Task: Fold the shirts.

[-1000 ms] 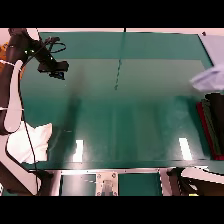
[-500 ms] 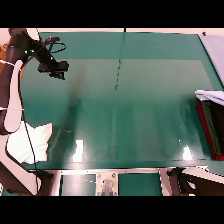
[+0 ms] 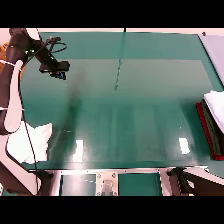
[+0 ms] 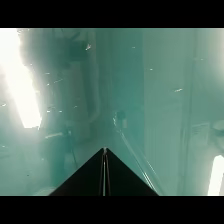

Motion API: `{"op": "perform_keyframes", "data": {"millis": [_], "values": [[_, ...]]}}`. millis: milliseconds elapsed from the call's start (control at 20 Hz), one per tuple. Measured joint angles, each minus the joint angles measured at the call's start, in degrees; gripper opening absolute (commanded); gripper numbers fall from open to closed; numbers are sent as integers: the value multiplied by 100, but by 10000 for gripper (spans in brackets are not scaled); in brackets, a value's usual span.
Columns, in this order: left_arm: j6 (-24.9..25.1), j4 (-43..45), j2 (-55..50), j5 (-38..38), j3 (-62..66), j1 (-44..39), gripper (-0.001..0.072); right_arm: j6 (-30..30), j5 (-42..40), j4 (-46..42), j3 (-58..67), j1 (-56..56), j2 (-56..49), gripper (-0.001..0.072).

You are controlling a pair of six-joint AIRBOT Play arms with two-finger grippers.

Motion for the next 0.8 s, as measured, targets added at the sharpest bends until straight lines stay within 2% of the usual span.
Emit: {"op": "perform_keyframes", "data": {"millis": [50, 100, 250, 300, 350, 400, 450, 500, 800], "values": [[2, -26, 0, 2, 0, 0, 30, 11, -109, -98, -219, -55, 11, 392], [4, -39, 0, 7, 0, 0, 30, 15, -197, -219, -439, -96, 9, 620], [13, -63, 0, 66, 0, 0, 30, 20, -326, -328, -723, -157, -42, 616], [20, -72, 0, 101, 0, 0, 29, 20, -297, -376, -660, -166, -52, 583], [48, -74, 0, 114, 0, 0, 29, 22, -197, -413, -522, -164, -61, 398], [74, -79, 0, 142, 0, 0, 29, 24, -83, -404, -326, -122, -63, 175], [103, -87, 4, 160, 0, 0, 29, 28, 31, -330, -72, -31, -72, 37], [111, -114, 20, 164, 0, 0, 29, 33, 120, -210, 208, 118, -72, 14], [157, -310, 614, 195, -260, 0, 28, -249, -17, 699, 1143, 2022, -79, 13]]}}
